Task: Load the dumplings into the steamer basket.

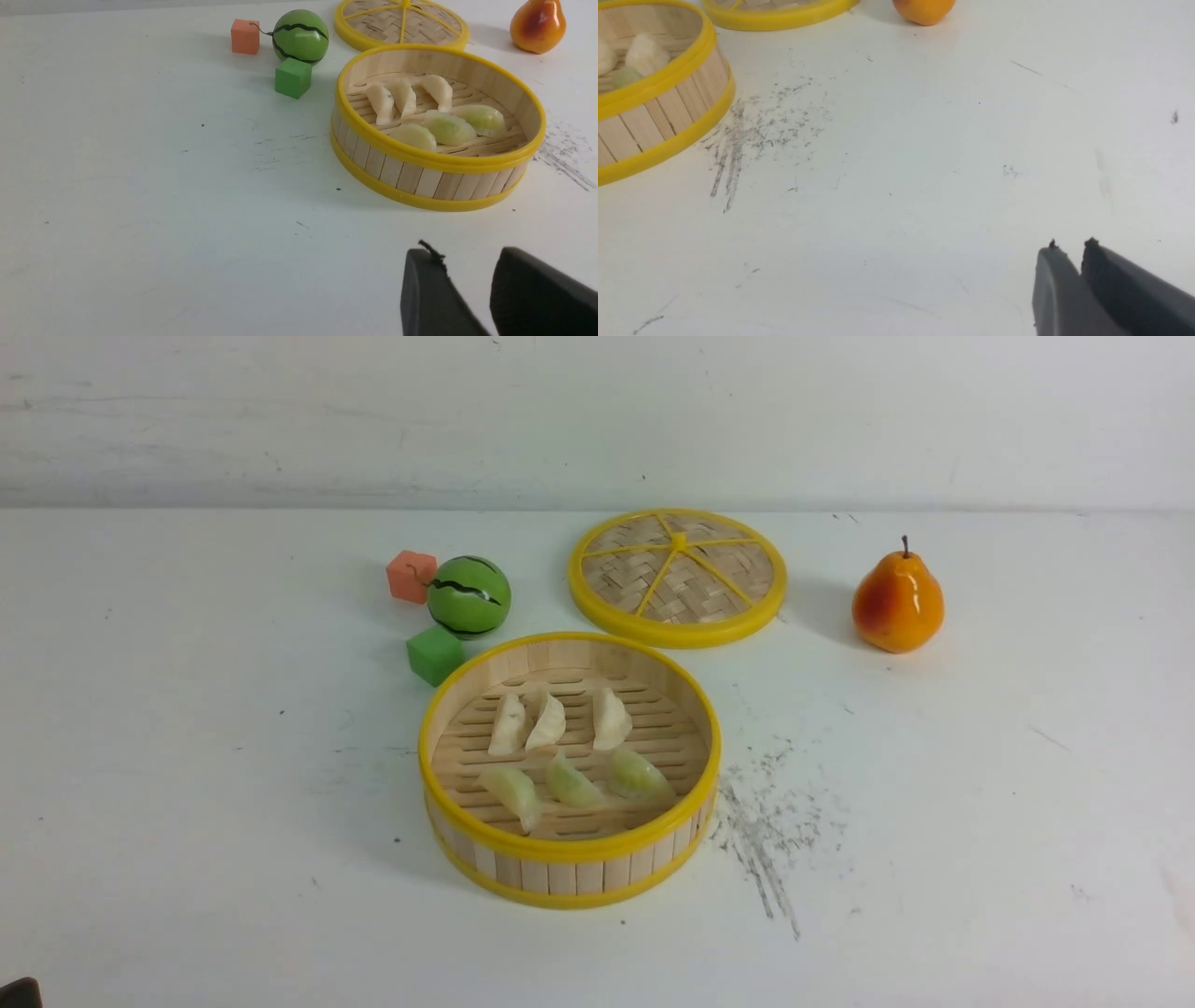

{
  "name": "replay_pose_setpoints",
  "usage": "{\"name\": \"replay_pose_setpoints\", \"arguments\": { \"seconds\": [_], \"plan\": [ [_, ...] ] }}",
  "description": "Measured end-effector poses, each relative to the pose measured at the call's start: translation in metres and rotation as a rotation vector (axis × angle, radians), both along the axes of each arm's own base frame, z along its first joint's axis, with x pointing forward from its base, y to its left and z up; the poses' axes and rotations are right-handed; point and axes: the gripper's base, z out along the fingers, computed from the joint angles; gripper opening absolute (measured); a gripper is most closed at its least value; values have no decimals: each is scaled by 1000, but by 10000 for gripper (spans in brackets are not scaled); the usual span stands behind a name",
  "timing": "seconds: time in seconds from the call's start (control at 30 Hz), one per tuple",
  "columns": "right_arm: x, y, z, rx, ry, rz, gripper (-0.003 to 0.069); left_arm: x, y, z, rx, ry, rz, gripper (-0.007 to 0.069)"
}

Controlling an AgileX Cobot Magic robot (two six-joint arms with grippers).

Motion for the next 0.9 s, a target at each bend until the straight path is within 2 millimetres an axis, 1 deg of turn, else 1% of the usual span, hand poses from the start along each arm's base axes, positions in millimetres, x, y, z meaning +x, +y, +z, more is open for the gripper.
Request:
{"name": "replay_pose_setpoints", "arguments": {
  "seconds": [0.23,0.37,0.57,0.63,0.77,0.83,0.9],
  "plan": [
    [0,0,0,0,0,0,96,0,0,0,0,0,0,204],
    [0,0,0,0,0,0,99,-2,1,-5,-8,-13,13,207],
    [0,0,0,0,0,0,107,-9,9,-27,-22,-59,152,213],
    [0,0,0,0,0,0,109,-5,10,-35,-24,-78,197,213],
    [0,0,0,0,0,0,114,2,9,-49,-64,-122,233,213],
    [0,0,0,0,0,0,114,7,8,-66,-82,-136,234,204],
    [0,0,0,0,0,0,114,10,8,-78,-88,-124,233,174]
  ]
}}
